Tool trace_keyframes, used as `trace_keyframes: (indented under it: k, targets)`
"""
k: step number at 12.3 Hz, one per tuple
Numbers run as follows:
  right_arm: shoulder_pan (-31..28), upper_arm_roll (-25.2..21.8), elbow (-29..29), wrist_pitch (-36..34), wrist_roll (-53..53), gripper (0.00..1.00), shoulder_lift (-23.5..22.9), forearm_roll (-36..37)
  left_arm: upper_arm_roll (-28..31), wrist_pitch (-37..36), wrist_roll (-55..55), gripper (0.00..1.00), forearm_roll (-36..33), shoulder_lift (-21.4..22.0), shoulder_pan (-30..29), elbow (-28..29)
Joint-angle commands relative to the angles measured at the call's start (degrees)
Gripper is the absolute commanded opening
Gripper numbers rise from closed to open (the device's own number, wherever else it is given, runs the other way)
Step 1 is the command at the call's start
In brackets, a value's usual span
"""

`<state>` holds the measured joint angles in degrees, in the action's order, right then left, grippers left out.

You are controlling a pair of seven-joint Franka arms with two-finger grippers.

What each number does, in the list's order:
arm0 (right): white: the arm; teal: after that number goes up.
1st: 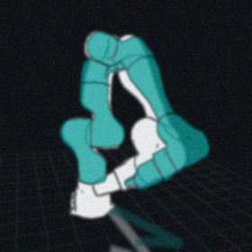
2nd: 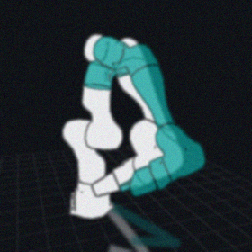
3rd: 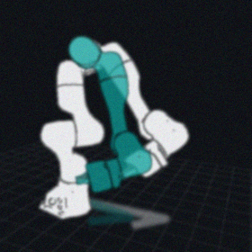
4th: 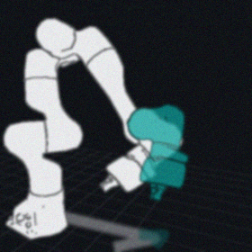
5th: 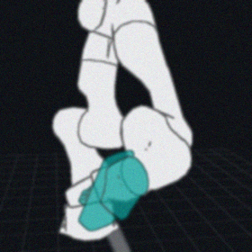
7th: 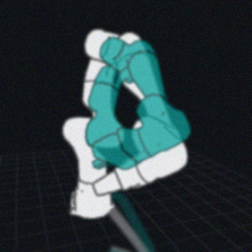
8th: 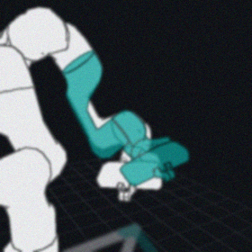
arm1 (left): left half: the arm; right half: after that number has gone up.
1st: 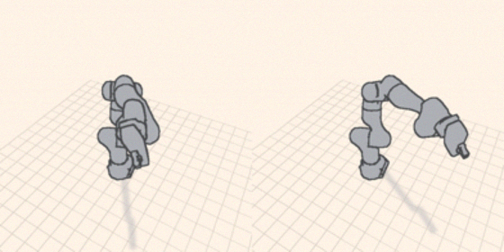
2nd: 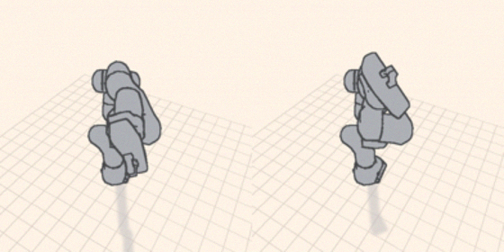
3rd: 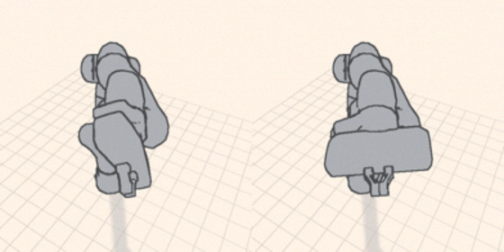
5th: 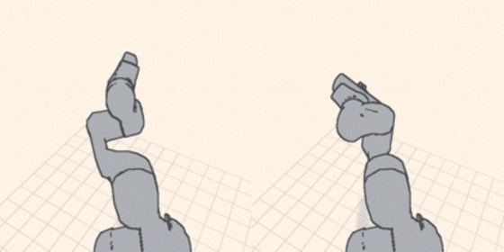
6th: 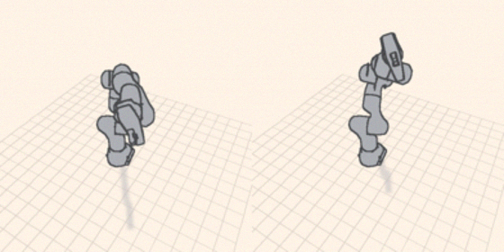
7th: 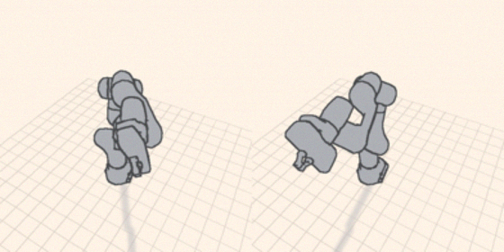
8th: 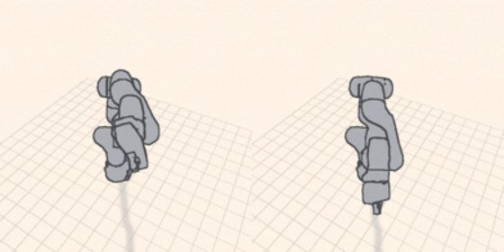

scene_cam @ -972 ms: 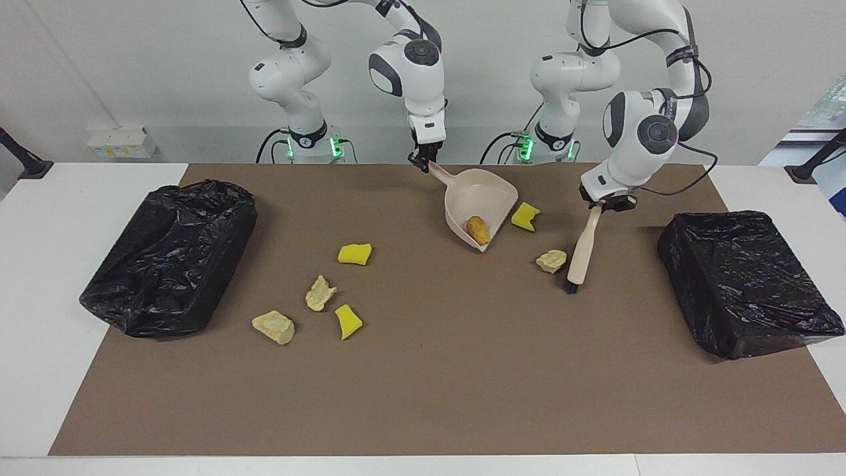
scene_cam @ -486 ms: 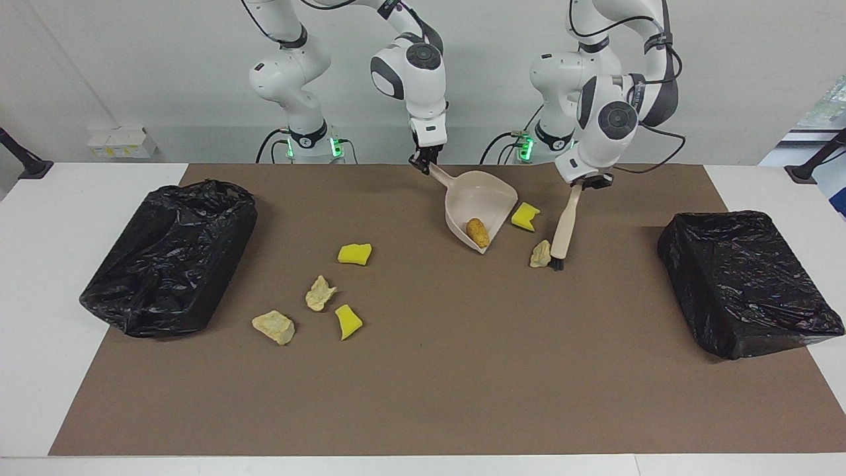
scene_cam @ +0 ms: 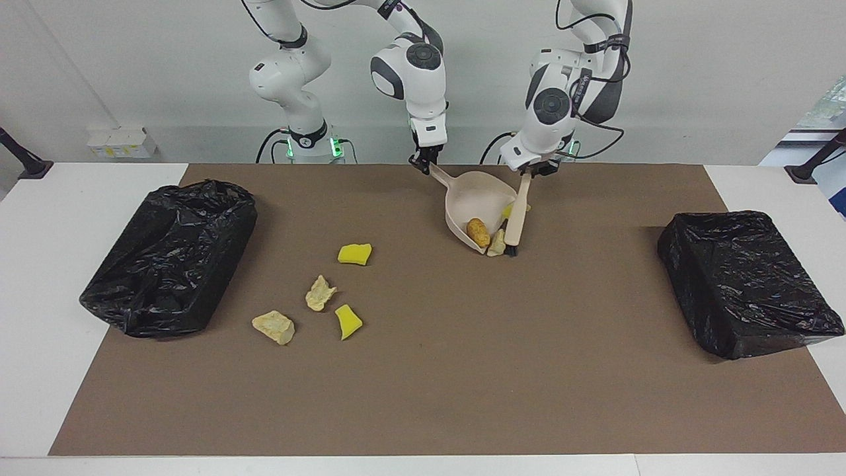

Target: Sweep and dump trash in bin

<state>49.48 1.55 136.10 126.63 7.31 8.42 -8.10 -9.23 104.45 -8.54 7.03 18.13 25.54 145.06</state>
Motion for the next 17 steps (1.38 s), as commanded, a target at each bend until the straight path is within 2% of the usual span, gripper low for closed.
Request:
trace_keyframes:
  k: [1, 3, 7, 10, 13, 17]
  targets:
    - [0.0, 0.0, -0.6, 0.7, -0.7, 0.00, -0.2, -1.0, 0.6, -2.7, -8.6, 0.00, 4.1, 2.5, 7.9, 0.3]
    - [0.0, 0.0, -0.7, 0.7, -0.7, 0.00, -0.2, -1.1, 0.6, -4.7, -11.0, 0.00, 4.3, 3.1, 11.2, -1.3]
    - [0.0, 0.0, -0.6, 0.7, -0.8, 0.00, -0.2, -1.1, 1.8, -13.4, -11.0, 0.00, 4.3, 5.1, 10.1, -8.1]
    - [-0.2, 0.0, -0.6, 0.8, -0.3, 0.00, -0.2, -1.0, 2.3, -15.9, -11.3, 0.00, 4.3, 7.2, 10.1, -8.4]
    - [-0.2, 0.0, -0.6, 0.8, -0.3, 0.00, -0.2, -1.0, 2.4, -15.3, -11.3, 0.00, 4.3, 7.3, 9.4, -10.1]
    - [-0.3, 0.0, -1.3, 1.1, -0.5, 0.00, -0.9, -1.0, 2.5, -8.2, -8.7, 0.00, 4.0, 5.8, 1.2, -9.5]
